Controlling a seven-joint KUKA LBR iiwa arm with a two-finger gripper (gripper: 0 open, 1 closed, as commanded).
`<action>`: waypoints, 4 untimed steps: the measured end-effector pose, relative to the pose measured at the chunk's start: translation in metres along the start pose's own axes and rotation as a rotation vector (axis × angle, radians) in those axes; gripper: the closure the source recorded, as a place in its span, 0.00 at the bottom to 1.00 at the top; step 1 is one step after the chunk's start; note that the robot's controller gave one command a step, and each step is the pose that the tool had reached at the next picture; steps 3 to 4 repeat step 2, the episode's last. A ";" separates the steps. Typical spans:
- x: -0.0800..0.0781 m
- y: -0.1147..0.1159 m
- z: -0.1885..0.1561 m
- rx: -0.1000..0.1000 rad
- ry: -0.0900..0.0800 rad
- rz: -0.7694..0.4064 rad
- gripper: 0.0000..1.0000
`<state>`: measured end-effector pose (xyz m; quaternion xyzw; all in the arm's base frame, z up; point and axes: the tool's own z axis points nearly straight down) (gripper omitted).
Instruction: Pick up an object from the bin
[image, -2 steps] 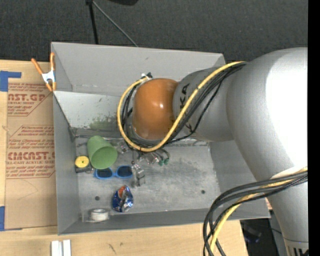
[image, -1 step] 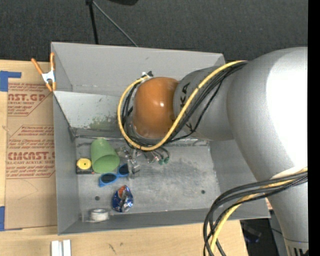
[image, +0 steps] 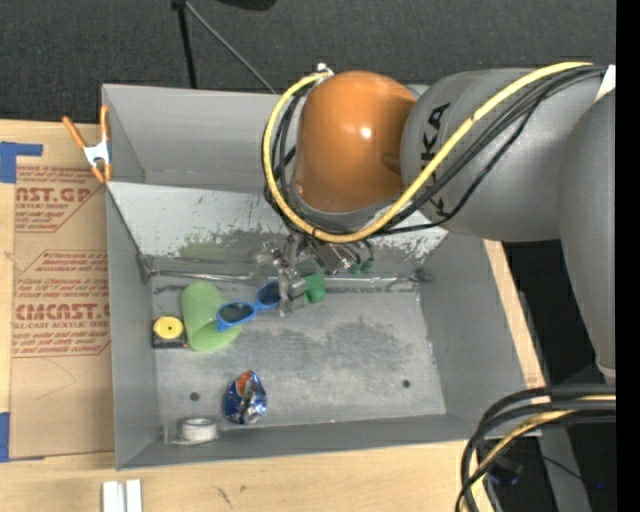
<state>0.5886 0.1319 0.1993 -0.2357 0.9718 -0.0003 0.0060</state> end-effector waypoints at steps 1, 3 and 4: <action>0.008 -0.007 -0.144 0.000 -0.001 -0.145 1.00; 0.051 0.051 -0.131 -0.007 0.008 -0.380 1.00; 0.051 0.051 -0.131 -0.007 0.008 -0.380 1.00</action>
Offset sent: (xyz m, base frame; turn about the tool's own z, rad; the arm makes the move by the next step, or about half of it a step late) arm -0.0076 -0.0110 0.1385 -0.1453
